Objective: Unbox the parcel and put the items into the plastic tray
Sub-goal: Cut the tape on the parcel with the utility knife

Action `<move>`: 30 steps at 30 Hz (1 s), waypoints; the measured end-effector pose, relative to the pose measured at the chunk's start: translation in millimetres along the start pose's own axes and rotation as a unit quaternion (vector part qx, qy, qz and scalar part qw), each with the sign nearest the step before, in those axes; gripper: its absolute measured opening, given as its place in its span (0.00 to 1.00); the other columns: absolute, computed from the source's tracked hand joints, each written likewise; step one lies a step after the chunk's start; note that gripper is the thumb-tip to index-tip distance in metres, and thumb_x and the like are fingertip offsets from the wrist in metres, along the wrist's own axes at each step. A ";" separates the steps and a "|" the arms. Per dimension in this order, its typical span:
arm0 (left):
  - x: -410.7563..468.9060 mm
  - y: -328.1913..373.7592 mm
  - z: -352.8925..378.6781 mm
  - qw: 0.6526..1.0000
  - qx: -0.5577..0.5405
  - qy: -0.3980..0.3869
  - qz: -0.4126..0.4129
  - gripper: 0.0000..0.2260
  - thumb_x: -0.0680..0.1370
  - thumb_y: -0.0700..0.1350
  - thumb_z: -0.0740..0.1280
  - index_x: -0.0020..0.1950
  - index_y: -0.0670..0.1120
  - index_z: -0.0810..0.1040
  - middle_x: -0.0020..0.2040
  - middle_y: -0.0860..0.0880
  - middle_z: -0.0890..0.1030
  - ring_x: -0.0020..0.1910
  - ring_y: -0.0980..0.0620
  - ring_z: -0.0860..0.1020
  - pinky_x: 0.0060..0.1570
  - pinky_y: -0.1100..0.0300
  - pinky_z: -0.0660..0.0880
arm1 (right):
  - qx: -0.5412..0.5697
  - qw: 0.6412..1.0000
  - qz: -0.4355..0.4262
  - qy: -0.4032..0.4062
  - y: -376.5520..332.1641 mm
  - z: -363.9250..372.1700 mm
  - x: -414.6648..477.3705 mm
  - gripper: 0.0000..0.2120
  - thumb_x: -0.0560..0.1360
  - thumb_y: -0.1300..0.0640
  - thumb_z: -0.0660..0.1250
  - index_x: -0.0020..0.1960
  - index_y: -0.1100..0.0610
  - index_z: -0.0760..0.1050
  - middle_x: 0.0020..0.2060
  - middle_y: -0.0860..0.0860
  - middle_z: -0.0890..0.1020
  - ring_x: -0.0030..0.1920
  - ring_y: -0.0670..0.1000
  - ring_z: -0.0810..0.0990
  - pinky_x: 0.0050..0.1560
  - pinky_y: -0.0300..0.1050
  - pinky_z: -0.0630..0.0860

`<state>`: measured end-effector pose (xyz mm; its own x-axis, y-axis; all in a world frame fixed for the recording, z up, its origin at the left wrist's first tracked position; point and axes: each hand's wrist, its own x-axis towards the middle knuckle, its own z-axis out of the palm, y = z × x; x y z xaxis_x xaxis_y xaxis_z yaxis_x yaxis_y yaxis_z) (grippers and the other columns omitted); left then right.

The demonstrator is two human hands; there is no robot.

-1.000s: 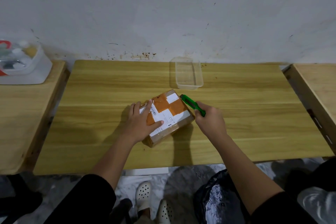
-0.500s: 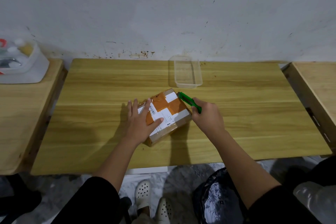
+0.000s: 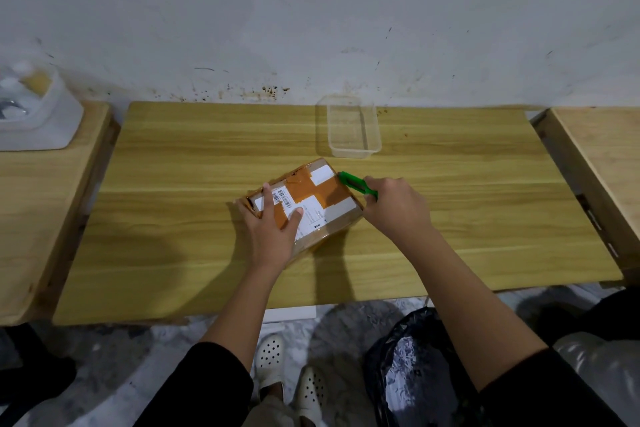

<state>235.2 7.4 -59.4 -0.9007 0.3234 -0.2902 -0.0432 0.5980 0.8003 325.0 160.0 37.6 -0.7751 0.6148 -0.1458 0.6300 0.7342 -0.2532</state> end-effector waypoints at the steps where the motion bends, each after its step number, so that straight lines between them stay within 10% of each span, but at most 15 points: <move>1: 0.4 0.0 0.4 1.000 0.003 0.000 -0.001 0.34 0.75 0.59 0.63 0.75 0.61 0.47 0.76 0.42 0.33 0.76 0.41 0.45 0.72 0.50 0.58 | -0.007 1.000 0.000 -0.001 0.3 -0.6 -2.3 0.14 0.75 0.59 0.57 0.59 0.54 0.74 0.44 0.56 0.78 0.37 0.56 0.72 0.36 0.45 0.68; 19: 1.6 3.1 0.3 1.000 0.009 -0.009 0.001 0.34 0.76 0.58 0.63 0.75 0.61 0.45 0.77 0.41 0.38 0.76 0.41 0.51 0.69 0.50 0.61 | -0.033 0.999 0.010 -0.002 26.5 8.1 -51.4 0.15 0.76 0.58 0.58 0.62 0.52 0.73 0.38 0.55 0.78 0.35 0.57 0.72 0.32 0.43 0.66; 30: 10.9 -3.0 -23.6 0.996 0.055 -0.064 0.020 0.35 0.75 0.60 0.62 0.75 0.60 0.46 0.76 0.38 0.49 0.74 0.39 0.56 0.69 0.45 0.62 | 0.315 0.939 0.091 0.103 52.6 24.6 -64.5 0.18 0.76 0.59 0.63 0.66 0.57 0.71 0.27 0.50 0.76 0.21 0.44 0.65 0.22 0.40 0.62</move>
<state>215.4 -8.2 -52.6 -0.8384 0.4344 -0.3294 0.0455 0.6578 0.7518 406.9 151.8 10.1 -0.5898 0.8045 -0.0698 0.5470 0.3344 -0.7674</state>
